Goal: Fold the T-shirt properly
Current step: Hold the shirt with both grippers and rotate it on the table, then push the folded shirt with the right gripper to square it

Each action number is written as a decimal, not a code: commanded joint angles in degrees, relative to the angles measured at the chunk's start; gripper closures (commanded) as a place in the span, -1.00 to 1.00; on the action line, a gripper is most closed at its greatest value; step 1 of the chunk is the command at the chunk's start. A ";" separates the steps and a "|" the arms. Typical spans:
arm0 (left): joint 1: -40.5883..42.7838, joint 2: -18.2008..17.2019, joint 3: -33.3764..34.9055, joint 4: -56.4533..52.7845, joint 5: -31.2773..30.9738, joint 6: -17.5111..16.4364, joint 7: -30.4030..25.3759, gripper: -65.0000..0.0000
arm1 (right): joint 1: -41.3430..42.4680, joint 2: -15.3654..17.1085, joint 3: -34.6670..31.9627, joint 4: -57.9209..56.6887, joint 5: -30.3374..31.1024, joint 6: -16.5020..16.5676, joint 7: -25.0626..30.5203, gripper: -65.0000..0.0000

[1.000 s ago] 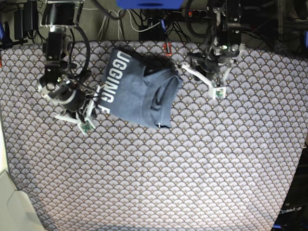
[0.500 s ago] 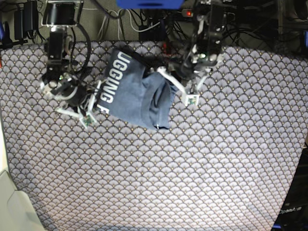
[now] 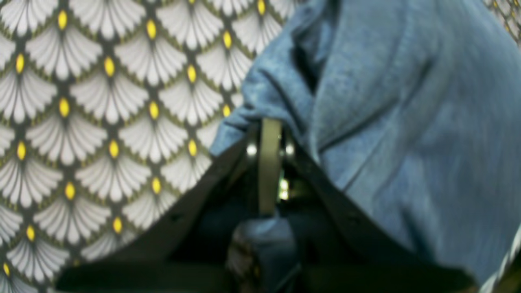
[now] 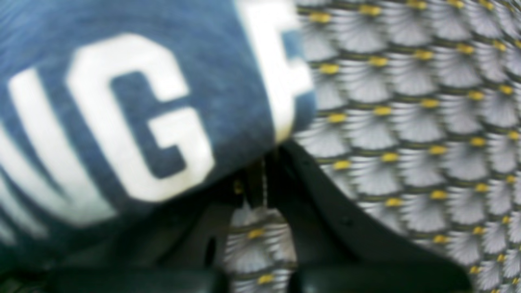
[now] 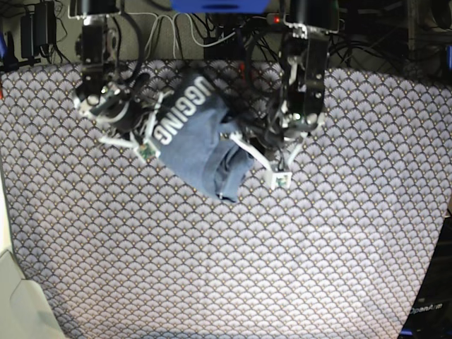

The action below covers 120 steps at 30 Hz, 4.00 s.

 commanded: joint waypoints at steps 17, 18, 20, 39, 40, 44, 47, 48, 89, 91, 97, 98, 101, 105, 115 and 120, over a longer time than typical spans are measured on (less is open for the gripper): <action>-9.58 1.60 -3.24 -13.02 -0.70 -0.12 -17.62 0.99 | -8.02 0.91 -7.59 8.68 0.67 1.28 0.02 1.00; -10.11 1.60 -3.24 -13.90 -0.70 -0.12 -18.50 0.99 | -8.46 1.00 -7.59 8.68 0.58 1.28 0.02 1.00; -11.60 1.60 -3.24 -15.39 -0.70 -0.12 -19.37 0.99 | -8.81 1.00 -7.50 8.68 0.58 1.28 0.02 1.00; 1.32 -7.44 -3.42 6.41 -16.00 9.64 -8.56 0.99 | -3.36 2.67 4.10 9.47 0.67 1.28 0.02 1.00; 1.76 -7.44 -3.24 6.24 -16.08 9.64 -8.65 0.99 | -3.36 2.67 4.01 9.47 0.67 1.28 0.02 1.00; 1.59 -6.65 -3.07 2.63 -16.44 9.64 -8.74 0.99 | -3.36 1.70 2.70 9.47 0.76 1.28 0.02 1.00; -0.08 -4.63 -3.07 -1.94 -16.17 9.55 -8.91 0.99 | -3.80 1.44 0.59 9.47 0.76 1.28 0.02 1.00; -1.31 -4.37 -3.07 -3.79 -16.17 9.46 -8.91 0.99 | -3.97 1.35 -0.20 9.47 0.76 1.28 0.02 1.00; 6.42 -13.95 -6.67 13.27 -16.52 9.64 -11.37 0.99 | -13.29 -4.36 -1.79 21.34 5.94 1.28 -0.59 1.00; 8.09 -13.95 -9.57 13.88 -16.52 9.64 -11.29 0.99 | -13.38 -4.36 -5.13 21.34 5.94 1.28 -0.59 1.00; 11.87 -14.30 -13.18 14.67 -16.52 9.38 -11.29 0.99 | -12.94 -4.36 -12.07 21.08 5.86 1.28 -0.59 1.00; 12.66 -14.30 -13.70 14.94 -16.52 9.29 -11.29 0.99 | -12.94 -4.36 -12.42 20.46 5.86 1.28 -0.59 1.00; 14.69 -14.48 -15.46 16.34 -16.52 9.29 -11.29 0.99 | -12.77 -4.36 -12.51 18.62 5.86 1.28 -0.15 1.00; 16.53 -14.48 -17.75 17.22 -16.52 9.20 -11.20 0.99 | -10.66 -3.04 -12.16 16.33 5.77 1.28 -0.06 1.00; 20.49 -14.65 -20.65 18.02 -16.35 9.20 -11.29 0.99 | -7.40 -1.99 -12.07 7.63 5.86 1.28 0.02 1.00; 21.01 -14.65 -22.41 18.02 -16.44 9.11 -11.20 0.99 | -7.40 -2.16 -12.34 11.94 5.86 1.28 -0.33 1.00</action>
